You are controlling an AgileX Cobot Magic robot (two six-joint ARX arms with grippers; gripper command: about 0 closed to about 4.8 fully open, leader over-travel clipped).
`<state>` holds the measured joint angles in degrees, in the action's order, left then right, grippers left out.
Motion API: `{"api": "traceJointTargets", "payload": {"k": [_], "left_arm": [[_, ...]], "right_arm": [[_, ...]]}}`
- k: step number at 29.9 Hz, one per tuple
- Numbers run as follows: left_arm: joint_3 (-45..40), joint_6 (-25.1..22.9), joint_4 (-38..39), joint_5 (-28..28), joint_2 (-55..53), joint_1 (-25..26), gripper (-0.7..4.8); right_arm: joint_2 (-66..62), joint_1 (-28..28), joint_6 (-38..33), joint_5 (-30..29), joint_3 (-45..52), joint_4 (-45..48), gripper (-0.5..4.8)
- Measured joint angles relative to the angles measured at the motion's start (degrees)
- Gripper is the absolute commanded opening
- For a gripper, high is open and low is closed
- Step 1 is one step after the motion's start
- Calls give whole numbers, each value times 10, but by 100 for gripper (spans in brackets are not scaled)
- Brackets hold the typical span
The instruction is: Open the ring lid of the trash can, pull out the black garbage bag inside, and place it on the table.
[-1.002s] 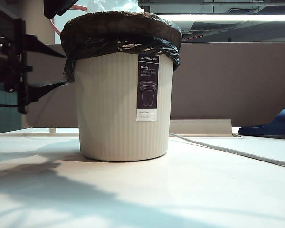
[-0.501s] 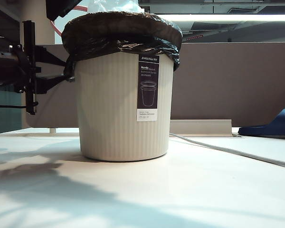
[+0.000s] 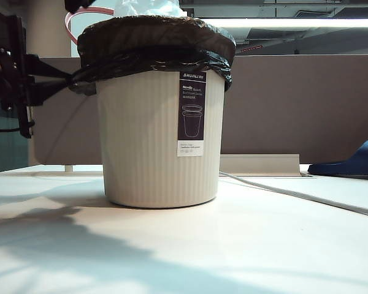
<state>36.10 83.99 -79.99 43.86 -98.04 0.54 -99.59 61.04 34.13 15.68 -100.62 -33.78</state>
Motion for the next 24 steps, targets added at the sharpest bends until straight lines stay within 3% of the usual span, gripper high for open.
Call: {"api": "traceJointTargets", "payload": {"k": [7,15,24], "left_arm": [[0,20,-9,1,37,4,-5],[0,31,3,9,107,41,-5],[3,57,2,12,148,41,-5]], "right_arm": [[17,0,-3,79,0,34,144],[24,0,-12,129,-1,49,144],[66,-1,-48,189,0,56,154]]}}
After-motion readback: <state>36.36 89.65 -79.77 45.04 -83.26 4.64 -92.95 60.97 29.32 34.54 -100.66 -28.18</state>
